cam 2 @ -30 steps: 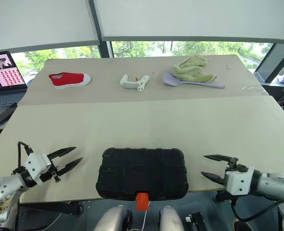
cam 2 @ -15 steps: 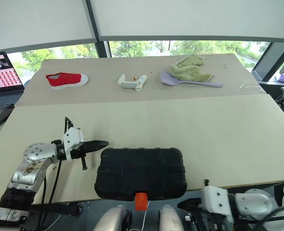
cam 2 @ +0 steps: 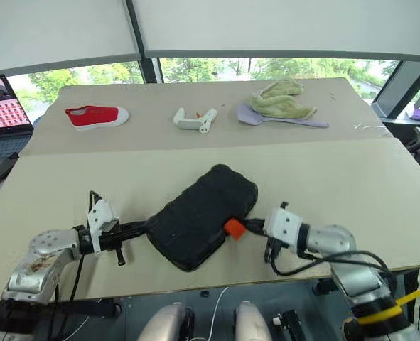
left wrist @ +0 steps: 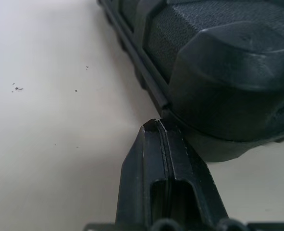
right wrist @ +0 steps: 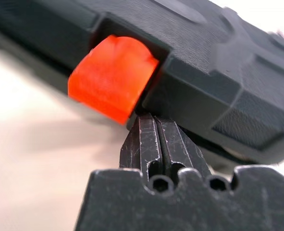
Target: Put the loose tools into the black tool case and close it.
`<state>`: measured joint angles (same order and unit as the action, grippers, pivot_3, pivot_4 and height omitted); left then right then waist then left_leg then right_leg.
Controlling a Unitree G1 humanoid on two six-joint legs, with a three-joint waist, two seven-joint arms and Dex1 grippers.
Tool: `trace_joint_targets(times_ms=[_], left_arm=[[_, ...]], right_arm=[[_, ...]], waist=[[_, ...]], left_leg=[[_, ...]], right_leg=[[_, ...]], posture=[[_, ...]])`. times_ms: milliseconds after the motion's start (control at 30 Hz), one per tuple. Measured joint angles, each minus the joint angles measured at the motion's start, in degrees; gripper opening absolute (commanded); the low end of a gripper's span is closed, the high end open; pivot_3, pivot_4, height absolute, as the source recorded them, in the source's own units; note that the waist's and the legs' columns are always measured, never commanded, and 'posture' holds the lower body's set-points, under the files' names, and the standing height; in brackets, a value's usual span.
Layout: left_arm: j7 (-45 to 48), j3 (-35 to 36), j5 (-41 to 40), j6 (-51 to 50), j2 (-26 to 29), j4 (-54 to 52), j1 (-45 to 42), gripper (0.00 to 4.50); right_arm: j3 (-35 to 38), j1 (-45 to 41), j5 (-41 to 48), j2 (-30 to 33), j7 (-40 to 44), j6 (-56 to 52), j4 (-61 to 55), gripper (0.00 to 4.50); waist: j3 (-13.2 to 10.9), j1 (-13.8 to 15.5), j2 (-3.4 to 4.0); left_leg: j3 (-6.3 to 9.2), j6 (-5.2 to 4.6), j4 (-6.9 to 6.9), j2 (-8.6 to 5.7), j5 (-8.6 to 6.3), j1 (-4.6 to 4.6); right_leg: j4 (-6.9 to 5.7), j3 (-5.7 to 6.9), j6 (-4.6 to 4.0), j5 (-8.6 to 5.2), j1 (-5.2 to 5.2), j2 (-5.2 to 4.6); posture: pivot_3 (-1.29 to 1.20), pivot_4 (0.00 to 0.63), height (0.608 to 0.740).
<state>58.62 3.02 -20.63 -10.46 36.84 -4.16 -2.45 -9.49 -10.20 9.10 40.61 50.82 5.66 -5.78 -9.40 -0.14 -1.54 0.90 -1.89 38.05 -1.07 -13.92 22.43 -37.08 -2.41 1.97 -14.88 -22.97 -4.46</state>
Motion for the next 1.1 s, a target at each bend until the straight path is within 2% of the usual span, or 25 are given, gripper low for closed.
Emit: trace_joint_targets(times_ms=[167,300,367,467,633,700,833,933,1100], left_arm=[[-3.81,3.80,-1.05,-1.36,0.19,-2.05,0.05,0.03],[-0.69,6.13,-7.15,-6.38,3.30,-4.70,-4.78,0.03],[2.22,3.74,-10.64,-10.08,3.31,-7.35,-9.12,0.03],[4.68,-3.14,-10.64,-12.29,1.41,-8.07,-16.00,0.03],[4.99,-15.18,-4.11,-12.32,-6.20,-1.76,-26.29,0.03],[4.54,-19.49,0.21,-12.37,-7.36,2.13,-29.08,0.03],[4.79,-23.79,5.25,-12.13,-7.26,3.81,-31.27,0.03],[3.16,-23.94,5.81,-12.17,-8.25,3.98,-30.44,0.03],[1.31,-23.63,5.81,-13.25,-8.58,2.55,-28.73,0.03]], right_arm=[[0.79,0.60,-0.31,0.90,1.64,0.59,3.59,0.04],[3.62,4.18,0.77,2.76,2.85,0.20,3.87,0.04],[4.80,6.00,1.30,2.89,2.90,-0.11,3.23,0.04],[6.09,8.25,1.94,2.87,2.74,-0.86,1.86,0.04],[8.61,12.53,5.30,2.01,1.72,-4.07,-3.73,0.04],[9.14,13.93,7.14,1.63,1.50,-5.92,-6.79,0.04],[10.33,15.17,10.86,0.80,0.56,-10.86,-13.63,0.04],[10.14,14.32,11.55,-0.09,-0.64,-13.17,-16.31,0.04],[8.51,11.85,11.95,-1.70,-1.33,-15.88,-17.76,0.04]], waist=[[0.00,0.06,0.00],[0.00,0.31,0.00],[0.01,0.48,0.01],[0.02,0.63,0.03],[0.03,0.47,0.05],[0.03,0.20,0.05],[0.19,0.18,0.26],[0.24,0.20,0.24],[0.89,0.36,0.28]], left_leg=[[-0.01,0.04,0.00,0.00,0.03,0.06],[-0.02,0.04,0.01,-0.02,0.03,0.13],[-0.02,0.04,0.03,-0.06,0.03,0.13],[-0.04,0.04,0.10,-0.09,0.03,0.14],[-0.06,0.03,0.25,-0.07,0.03,0.29],[-0.05,0.02,0.26,-0.08,0.03,0.31],[-0.03,0.00,0.28,-0.08,0.02,0.05],[0.01,-0.08,0.24,-0.06,-0.04,-0.53],[0.01,-0.09,0.24,-0.08,-0.05,-0.56]], right_leg=[[-0.04,-0.02,-0.03,0.02,-0.08,-0.01],[-0.02,0.00,-0.02,0.02,-0.10,-0.02],[-0.02,0.00,0.00,0.03,-0.08,-0.04],[-0.04,-0.02,0.03,0.05,-0.05,0.02],[-0.10,-0.04,0.03,0.05,-0.14,0.14],[-0.09,-0.04,0.04,0.04,-0.14,0.18],[-0.04,-0.03,0.07,0.03,0.20,0.14],[0.12,0.03,0.14,-0.03,0.88,0.13],[0.12,0.02,0.18,-0.05,0.89,0.12]], posture=[[0.00,0.150,0.740],[0.00,0.150,0.740],[0.00,0.150,0.740],[0.00,0.150,0.740],[0.00,0.150,0.740],[0.00,0.150,0.740],[0.00,0.150,0.740],[0.00,0.150,0.740],[0.00,0.150,0.740]])
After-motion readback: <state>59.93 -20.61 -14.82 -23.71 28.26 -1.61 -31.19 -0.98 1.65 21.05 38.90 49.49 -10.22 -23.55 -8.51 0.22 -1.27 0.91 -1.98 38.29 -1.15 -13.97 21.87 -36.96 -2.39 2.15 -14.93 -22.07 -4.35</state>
